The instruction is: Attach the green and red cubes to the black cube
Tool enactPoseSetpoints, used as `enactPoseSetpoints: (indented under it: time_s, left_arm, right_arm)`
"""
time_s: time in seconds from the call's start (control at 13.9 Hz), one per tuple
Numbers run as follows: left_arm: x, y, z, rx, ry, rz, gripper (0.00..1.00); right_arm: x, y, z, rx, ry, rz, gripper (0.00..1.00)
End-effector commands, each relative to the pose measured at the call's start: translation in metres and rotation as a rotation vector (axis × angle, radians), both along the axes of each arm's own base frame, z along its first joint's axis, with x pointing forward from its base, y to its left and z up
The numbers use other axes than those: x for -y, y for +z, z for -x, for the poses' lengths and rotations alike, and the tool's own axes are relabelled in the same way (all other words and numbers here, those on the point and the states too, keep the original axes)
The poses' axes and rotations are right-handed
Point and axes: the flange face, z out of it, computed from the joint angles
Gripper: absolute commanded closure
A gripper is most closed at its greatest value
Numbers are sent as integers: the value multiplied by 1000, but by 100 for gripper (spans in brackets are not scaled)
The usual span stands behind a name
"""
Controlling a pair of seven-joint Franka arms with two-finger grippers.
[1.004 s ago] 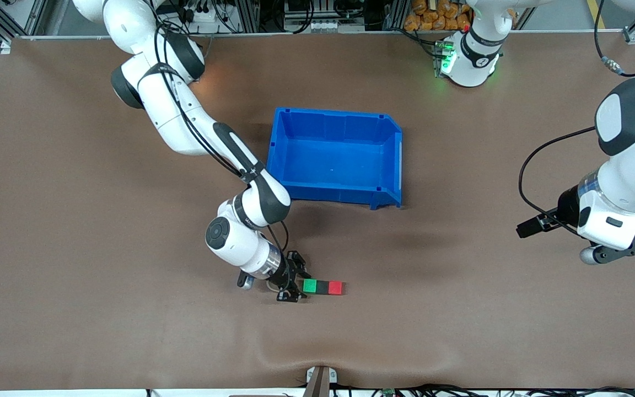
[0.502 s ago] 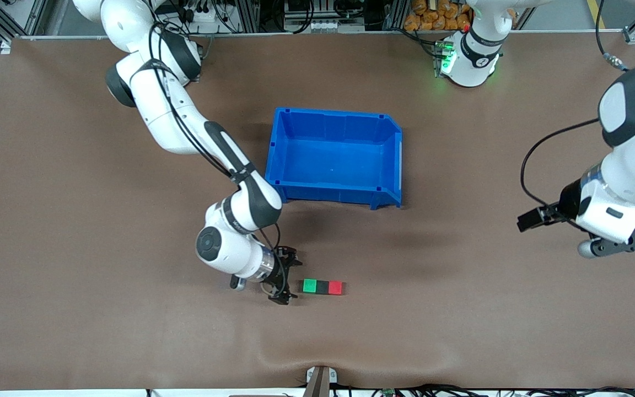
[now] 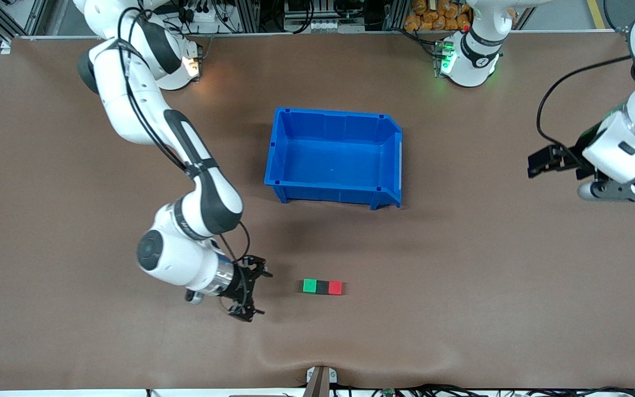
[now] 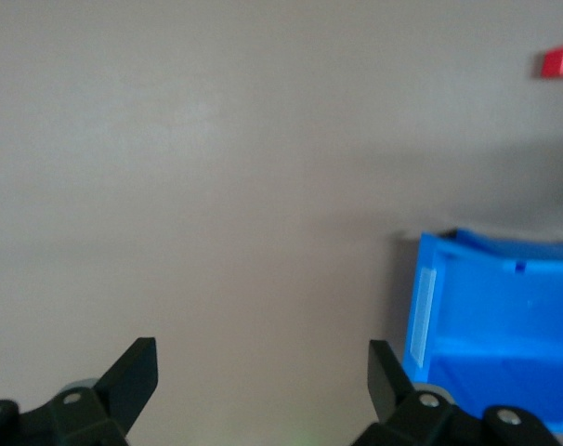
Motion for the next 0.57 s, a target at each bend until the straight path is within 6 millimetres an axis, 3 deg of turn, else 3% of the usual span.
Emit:
enactPoseSetpoints:
  time_s: [0.0, 0.22, 0.29, 0.5]
  left_arm:
    - [8, 13, 21, -5, -25, -2, 0]
    - [10, 21, 23, 9, -36, -1, 0]
    - [11, 28, 29, 13, -37, -3, 0]
    - [15, 35, 40, -7, -43, -15, 0]
  right_arm:
    - [31, 49, 2, -36, 1, 5, 0]
    - [64, 98, 5, -61, 34, 13, 0]
    - [86, 127, 5, -32, 53, 17, 0]
    - [151, 173, 5, 14, 100, 31, 0]
